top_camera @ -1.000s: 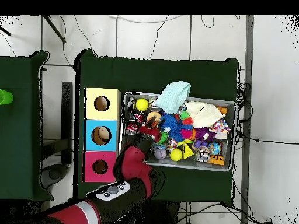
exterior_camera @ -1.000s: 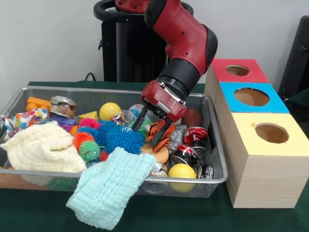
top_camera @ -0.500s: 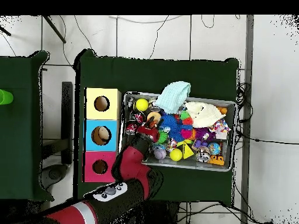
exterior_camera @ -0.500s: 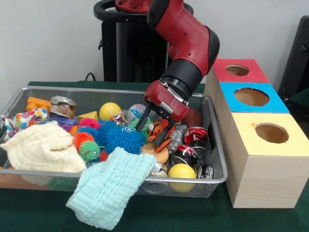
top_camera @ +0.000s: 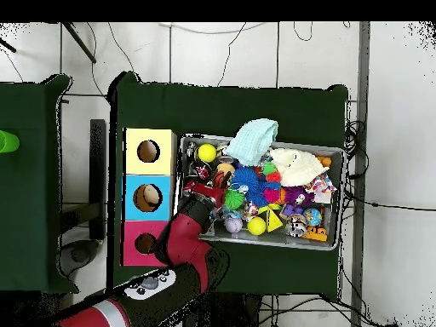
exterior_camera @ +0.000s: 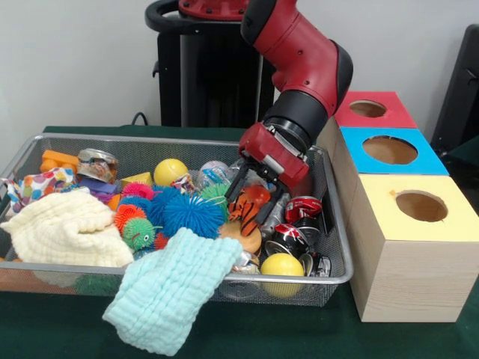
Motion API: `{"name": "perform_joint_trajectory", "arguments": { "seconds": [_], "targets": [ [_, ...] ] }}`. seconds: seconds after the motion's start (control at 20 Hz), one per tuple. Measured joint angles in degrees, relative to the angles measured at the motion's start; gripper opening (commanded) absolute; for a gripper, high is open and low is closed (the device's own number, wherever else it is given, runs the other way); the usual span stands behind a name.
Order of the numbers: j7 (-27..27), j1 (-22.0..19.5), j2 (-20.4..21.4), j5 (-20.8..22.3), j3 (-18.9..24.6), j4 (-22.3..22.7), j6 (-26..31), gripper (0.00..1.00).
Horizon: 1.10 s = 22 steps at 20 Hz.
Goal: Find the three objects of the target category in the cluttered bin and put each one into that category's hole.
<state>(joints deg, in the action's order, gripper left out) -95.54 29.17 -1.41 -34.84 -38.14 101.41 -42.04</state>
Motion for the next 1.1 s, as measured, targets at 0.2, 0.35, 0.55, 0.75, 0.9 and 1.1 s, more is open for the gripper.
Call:
{"name": "perform_joint_trajectory", "arguments": {
  "seconds": [0.2,0.35,0.55,0.75,0.9,1.1],
  "targets": [
    [0.0,0.6,0.0,-0.6,0.0,0.0,0.0,1.0],
    [0.0,1.0,0.0,-0.8,0.0,0.0,0.0,1.0],
    [0.0,1.0,0.0,-0.8,0.0,0.0,0.0,1.0],
    [0.0,1.0,0.0,-0.8,0.0,0.0,0.0,1.0],
    [0.0,1.0,0.0,-0.8,0.0,0.0,0.0,1.0],
    [0.0,0.9,0.0,-0.8,0.0,0.0,0.0,1.0]
  ]
}}
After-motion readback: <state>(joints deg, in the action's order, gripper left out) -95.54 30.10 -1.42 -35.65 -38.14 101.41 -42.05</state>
